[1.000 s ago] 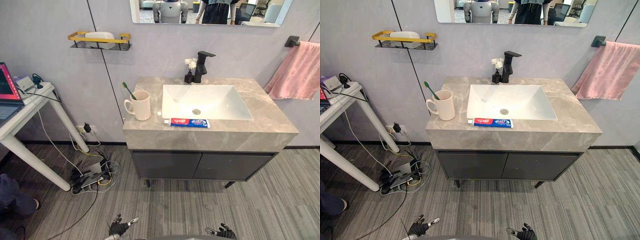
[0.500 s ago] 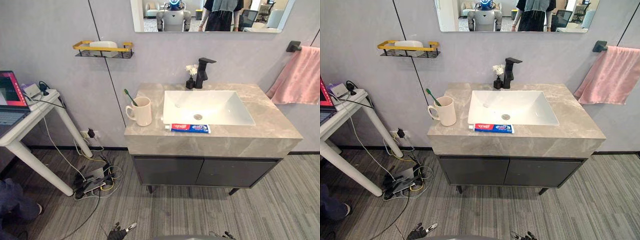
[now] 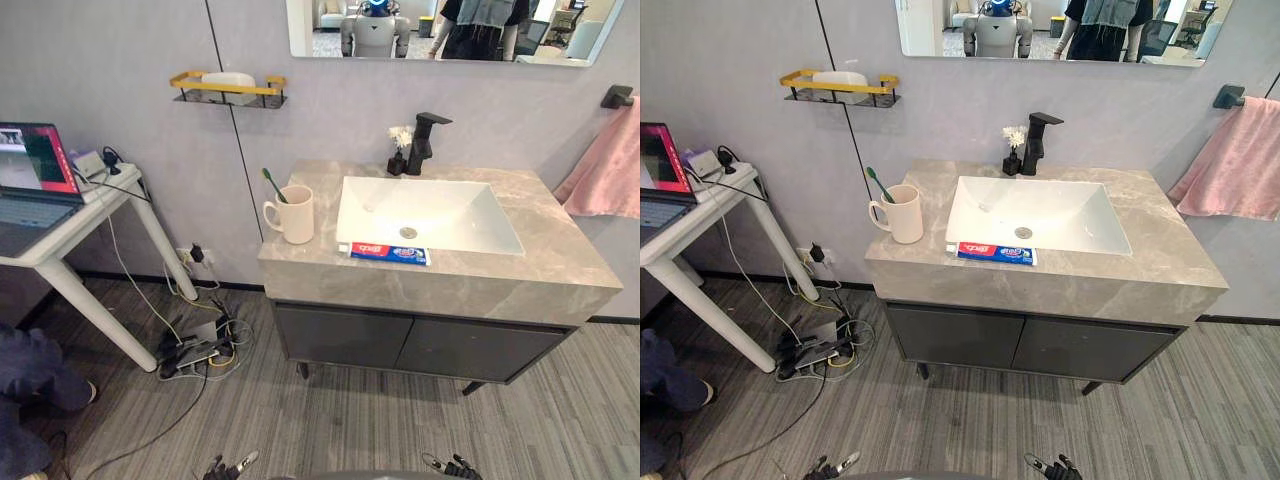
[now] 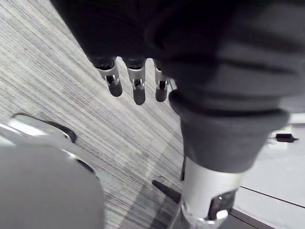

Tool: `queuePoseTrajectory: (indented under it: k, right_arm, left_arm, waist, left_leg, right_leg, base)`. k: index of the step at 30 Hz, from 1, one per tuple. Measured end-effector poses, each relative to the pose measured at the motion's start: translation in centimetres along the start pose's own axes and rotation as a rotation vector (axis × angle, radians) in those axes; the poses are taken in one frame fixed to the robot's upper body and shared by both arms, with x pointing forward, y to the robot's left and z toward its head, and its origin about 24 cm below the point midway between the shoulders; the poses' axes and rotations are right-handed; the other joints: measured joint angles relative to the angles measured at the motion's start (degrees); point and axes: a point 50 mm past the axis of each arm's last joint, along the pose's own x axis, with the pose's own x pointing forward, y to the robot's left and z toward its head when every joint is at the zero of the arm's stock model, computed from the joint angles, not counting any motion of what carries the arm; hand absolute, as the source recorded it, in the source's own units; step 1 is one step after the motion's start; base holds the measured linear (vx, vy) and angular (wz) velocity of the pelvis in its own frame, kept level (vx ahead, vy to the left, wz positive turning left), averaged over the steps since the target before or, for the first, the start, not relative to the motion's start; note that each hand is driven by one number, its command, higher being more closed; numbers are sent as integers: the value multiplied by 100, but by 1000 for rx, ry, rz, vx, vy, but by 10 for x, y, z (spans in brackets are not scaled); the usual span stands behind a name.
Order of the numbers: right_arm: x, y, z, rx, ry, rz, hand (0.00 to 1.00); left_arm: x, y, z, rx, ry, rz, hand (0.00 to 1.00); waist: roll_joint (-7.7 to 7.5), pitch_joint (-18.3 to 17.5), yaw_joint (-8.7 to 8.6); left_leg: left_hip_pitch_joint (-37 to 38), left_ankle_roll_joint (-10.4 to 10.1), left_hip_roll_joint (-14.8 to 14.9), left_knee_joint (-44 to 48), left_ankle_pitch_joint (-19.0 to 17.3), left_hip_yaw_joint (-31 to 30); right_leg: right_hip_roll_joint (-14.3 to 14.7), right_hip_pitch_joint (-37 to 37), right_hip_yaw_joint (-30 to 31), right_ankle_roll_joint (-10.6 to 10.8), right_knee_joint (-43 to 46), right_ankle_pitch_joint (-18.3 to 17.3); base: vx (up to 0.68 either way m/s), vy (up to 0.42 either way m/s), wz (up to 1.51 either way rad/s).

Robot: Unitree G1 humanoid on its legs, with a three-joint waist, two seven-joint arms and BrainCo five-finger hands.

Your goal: Organize washtable

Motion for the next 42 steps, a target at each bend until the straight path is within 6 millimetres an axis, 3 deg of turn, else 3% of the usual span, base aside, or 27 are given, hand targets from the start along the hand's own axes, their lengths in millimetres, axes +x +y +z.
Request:
queuePoseTrajectory:
  k: [3,4,6,9,10,12,14,17,19,20,21,22,23,26,28,35,38,42]
  right_arm:
    - [0,3,7,-22,-35,15,0]
    - [1,5,12,-36,-54,22,0]
    - [1,1,13,-45,-56,14,0]
    - [0,5,11,-40,-56,26,0]
    - [-1,5,8,-24,-52,23,0]
    - [-1,4,10,9,-63,13,0]
    - [-2,5,11,25,-74,19,0]
    - [-1,6,12,29,-76,25,0]
    - [-1,6,14,27,-81,23,0]
    - [-1,6,15,25,-82,25,0]
    - [-1,6,15,24,-82,25,0]
    - [-1,7,12,20,-73,28,0]
    - [-1,0,15,6,-77,14,0]
    - [0,-7,14,-12,-60,-4,0]
    - [0,-6,14,-19,-58,0,0]
    - [-1,-8,1,1,-4,-6,0]
    - [0,-12,-2,40,11,-26,0]
    - [-1,-25,-4,90,24,-70,0]
  left_arm:
    - [-1,1,-1,-2,2,2,0]
    - [-1,1,0,-14,-5,6,0]
    - [-3,-5,-7,-60,6,5,0]
    - [-5,3,-10,-102,7,35,0]
    - [-5,5,-10,-103,5,40,0]
    - [-4,7,-9,-107,11,46,0]
    - [-4,11,-10,-100,30,53,0]
    - [-3,11,-7,-83,35,52,0]
    - [-3,10,-8,-75,39,49,0]
    - [-3,10,-8,-74,38,48,0]
    - [-3,9,-8,-73,37,48,0]
    - [-2,11,-6,-72,29,51,0]
    - [-3,2,-12,-84,49,35,0]
    - [-4,-4,-13,-103,34,28,0]
    - [-4,-7,-13,-105,32,22,0]
    - [-3,-2,-5,-121,-5,57,0]
    - [-7,6,-16,-133,28,84,0]
    - [-9,10,-26,-169,67,99,0]
  waist:
    - [-36,121,6]
    - [0,186,-8]
    - [138,185,28]
    - [66,78,22]
    - [-10,67,33]
    - [-43,77,28]
    - [-39,112,-21]
    - [-103,95,-13]
    - [-60,86,-17]
    - [-53,80,-24]
    - [-56,78,-22]
    - [-111,41,-21]
    - [139,-32,-6]
    - [166,-58,4]
    - [155,-75,13]
    - [-38,-201,-3]
    - [29,-208,7]
    - [152,-228,-11]
  left_leg:
    - [-209,-2,9,300,6,-7]
    - [-496,55,-1,591,-142,-33]
    - [-664,23,48,445,-30,-102]
    - [-671,187,-111,468,-335,183]
    - [-643,221,-197,477,-429,245]
    - [-348,288,-283,476,-549,369]
    - [140,359,-287,373,-679,477]
    - [694,351,-225,29,-695,457]
    - [998,267,-117,-220,-647,452]
    - [1082,236,-41,-271,-630,446]
    - [1110,198,-14,-266,-627,440]
    - [1144,26,0,-244,-616,433]
    - [1172,-200,241,-223,-536,395]
    - [1171,-344,300,-833,-360,331]
    - [1122,-382,284,-1249,265,220]
    - [678,-461,239,-1271,647,-497]
    - [717,-478,229,-1528,875,-506]
    - [765,-463,246,-1724,887,-501]
  right_leg:
    - [-8,-4,103,-27,-112,28]
    - [-25,34,198,-16,-238,22]
    - [-23,-77,320,111,-235,0]
    - [-248,-111,527,244,-163,-34]
    - [-353,-268,576,375,160,-134]
    - [-556,-843,618,366,1647,-352]
    - [-753,-1465,622,78,3438,-86]
    - [-813,-1817,277,-12,4383,-186]
    - [-733,-1918,-135,-134,4045,-460]
    - [-654,-1961,-355,-190,3405,-514]
    - [-596,-1958,-400,-211,2922,-469]
    - [-491,-1935,-361,-265,1847,-35]
    - [-163,-1674,-392,-409,1567,85]
    - [-90,-1407,-383,-421,1193,96]
    - [-73,-1336,-423,-399,1160,80]
    - [-136,-908,-1105,-256,377,177]
    - [-47,-700,-1237,-274,-75,408]
    - [92,-543,-1244,-266,-590,761]
  base:
    - [8,18,0]
    - [6,64,-2]
    - [9,137,-31]
    - [173,218,-34]
    - [332,235,-35]
    - [291,136,-28]
    - [313,68,-7]
    - [282,-35,5]
    - [346,-143,1]
    - [322,-182,2]
    - [311,-232,5]
    - [406,-274,-3]
    - [347,-226,-5]
    - [216,-182,0]
    - [122,-127,3]
    - [48,-44,59]
    - [-17,-10,25]
    - [-75,25,-2]
